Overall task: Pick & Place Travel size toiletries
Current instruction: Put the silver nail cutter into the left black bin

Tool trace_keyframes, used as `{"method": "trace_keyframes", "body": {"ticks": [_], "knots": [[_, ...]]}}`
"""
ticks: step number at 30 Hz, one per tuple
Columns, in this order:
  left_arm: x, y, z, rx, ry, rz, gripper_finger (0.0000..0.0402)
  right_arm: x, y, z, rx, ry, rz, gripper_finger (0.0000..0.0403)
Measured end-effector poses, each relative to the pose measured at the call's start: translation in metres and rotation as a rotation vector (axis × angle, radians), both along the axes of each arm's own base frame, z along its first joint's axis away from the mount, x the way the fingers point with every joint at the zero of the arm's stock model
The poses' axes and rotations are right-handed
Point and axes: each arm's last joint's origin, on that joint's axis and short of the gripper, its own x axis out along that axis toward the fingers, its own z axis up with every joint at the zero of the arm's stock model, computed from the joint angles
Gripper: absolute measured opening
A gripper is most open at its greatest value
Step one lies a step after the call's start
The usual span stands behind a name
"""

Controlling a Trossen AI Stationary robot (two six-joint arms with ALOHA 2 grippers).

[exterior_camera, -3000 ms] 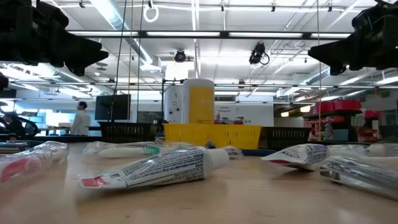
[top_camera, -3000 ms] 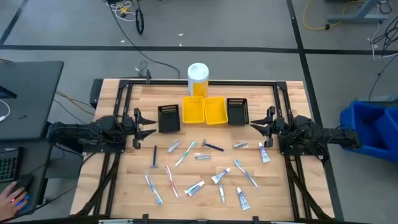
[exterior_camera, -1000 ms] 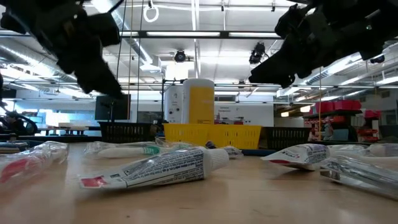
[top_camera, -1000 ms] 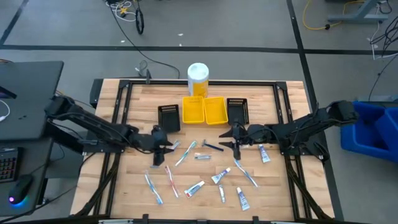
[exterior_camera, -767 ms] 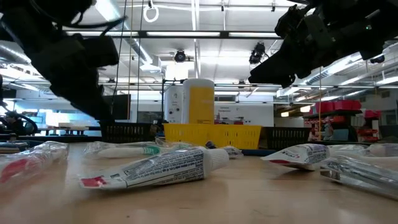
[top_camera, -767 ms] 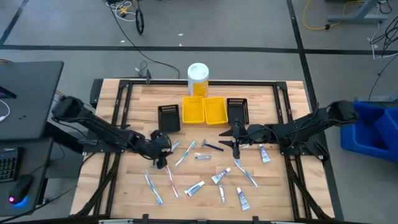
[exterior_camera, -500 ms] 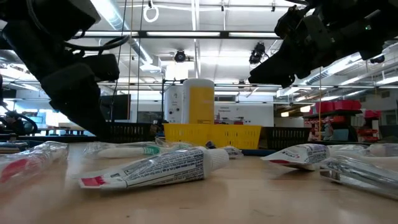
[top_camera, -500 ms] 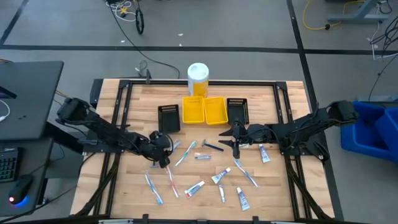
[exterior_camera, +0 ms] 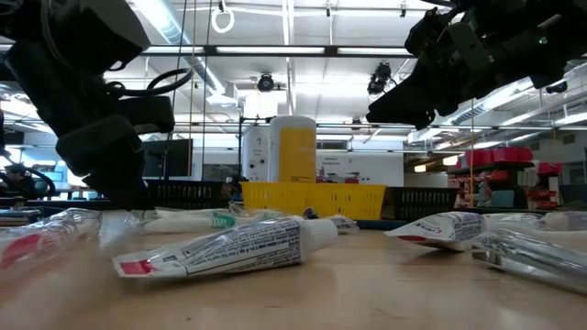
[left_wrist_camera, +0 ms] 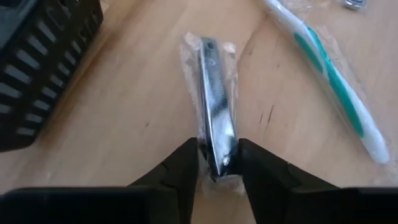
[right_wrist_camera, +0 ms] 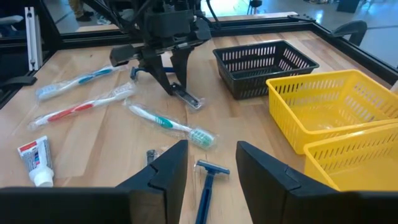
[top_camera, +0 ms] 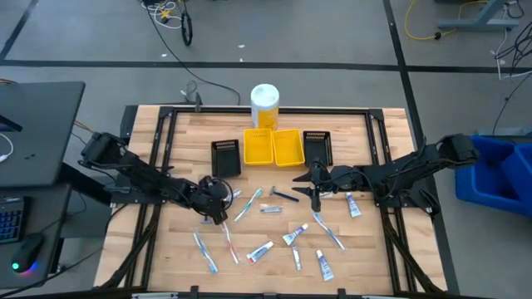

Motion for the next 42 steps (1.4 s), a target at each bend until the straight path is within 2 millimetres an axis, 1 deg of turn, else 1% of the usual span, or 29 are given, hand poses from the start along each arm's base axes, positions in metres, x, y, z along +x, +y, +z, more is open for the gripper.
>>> {"method": "trace_keyframes", "body": {"ticks": [5, 10, 12, 15, 19, 22, 26, 31, 36, 40, 42], "knots": [[0.0, 0.0, 0.0, 0.0, 0.001, 0.004, 0.0073, 0.0, 0.0, 0.0, 0.0, 0.0, 0.0, 0.0141], [0.001, -0.002, 0.004, -0.028, -0.013, -0.002, 0.0071, 0.0, 0.0, 0.0, 0.0, 0.0, 0.0, 0.014], [0.007, -0.005, 0.012, -0.032, -0.042, -0.02, 0.0077, 0.0, 0.0, 0.0, 0.0, 0.0, 0.0, 0.0139], [0.016, -0.008, 0.026, 0.009, -0.063, -0.04, 0.008, 0.0, 0.0, 0.0, 0.0, 0.0, 0.0, 0.0139], [0.027, -0.009, 0.048, 0.11, -0.033, -0.021, 0.0072, 0.0, 0.0, 0.0, 0.0, 0.0, -0.001, 0.0138], [0.031, -0.004, 0.064, 0.194, 0.038, 0.015, 0.0072, 0.0, 0.0, 0.0, 0.0, 0.0, 0.0, 0.0137], [0.037, 0.009, 0.084, 0.264, 0.116, 0.064, 0.0082, 0.0, 0.0, 0.0, 0.0, 0.0, -0.001, 0.0136], [0.039, 0.034, 0.102, 0.366, 0.268, 0.061, 0.0074, 0.0, 0.0, 0.0, 0.0, 0.0, -0.001, 0.0135], [0.036, 0.069, 0.104, 0.401, 0.401, 0.104, 0.0072, 0.0, 0.0, 0.0, 0.0, 0.0, -0.001, 0.0136], [0.036, 0.095, 0.101, 0.294, 0.405, 0.181, 0.0079, 0.0, 0.0, 0.0, -0.001, 0.0, -0.001, 0.0134], [0.037, 0.104, 0.101, 0.244, 0.392, 0.216, 0.0078, 0.0, 0.0, 0.0, -0.001, 0.0, -0.001, 0.0133]]}}
